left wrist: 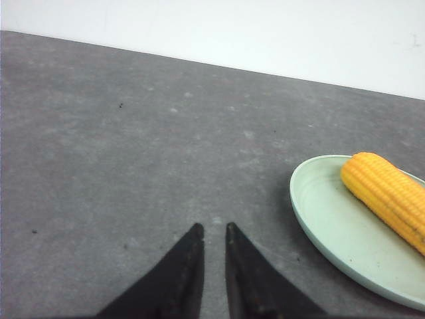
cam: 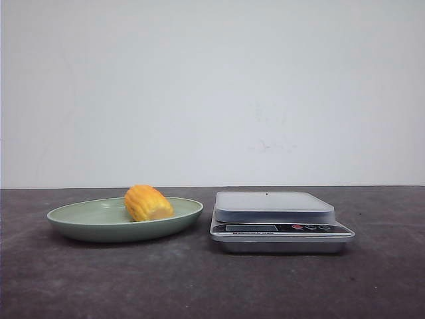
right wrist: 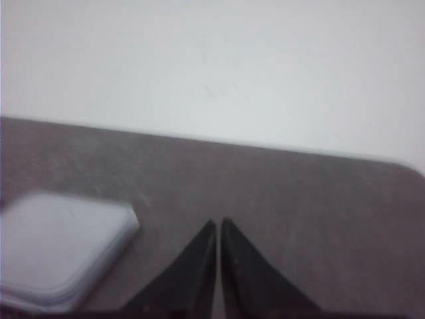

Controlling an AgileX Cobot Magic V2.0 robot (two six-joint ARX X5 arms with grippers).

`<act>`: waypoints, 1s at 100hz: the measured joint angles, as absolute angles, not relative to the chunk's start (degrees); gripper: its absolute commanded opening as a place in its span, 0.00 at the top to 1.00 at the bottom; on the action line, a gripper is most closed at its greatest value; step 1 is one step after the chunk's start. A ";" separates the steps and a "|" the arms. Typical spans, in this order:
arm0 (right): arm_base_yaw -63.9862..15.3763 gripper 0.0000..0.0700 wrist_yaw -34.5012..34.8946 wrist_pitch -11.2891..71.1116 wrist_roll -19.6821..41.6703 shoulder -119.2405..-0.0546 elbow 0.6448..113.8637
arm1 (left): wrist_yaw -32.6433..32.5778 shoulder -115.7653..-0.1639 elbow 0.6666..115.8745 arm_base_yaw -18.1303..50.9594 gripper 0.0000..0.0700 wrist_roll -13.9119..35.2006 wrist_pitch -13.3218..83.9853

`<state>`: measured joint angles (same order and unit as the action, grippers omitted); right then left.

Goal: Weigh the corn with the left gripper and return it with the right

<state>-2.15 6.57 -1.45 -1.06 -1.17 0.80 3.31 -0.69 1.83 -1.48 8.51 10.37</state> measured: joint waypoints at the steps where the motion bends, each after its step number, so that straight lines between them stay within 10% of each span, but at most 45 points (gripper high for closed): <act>1: -2.15 0.99 6.24 -0.99 -1.06 -0.99 0.80 | 3.31 -0.69 1.83 -1.48 0.98 8.51 10.37; 32: -2.15 0.99 -4.62 8.75 0.58 -0.21 0.80 | 3.31 -0.69 1.83 -1.48 0.98 8.51 10.37; 100: -2.20 0.99 -0.03 9.65 1.91 -0.25 0.86 | 3.31 -0.69 1.83 -1.48 0.98 8.51 10.37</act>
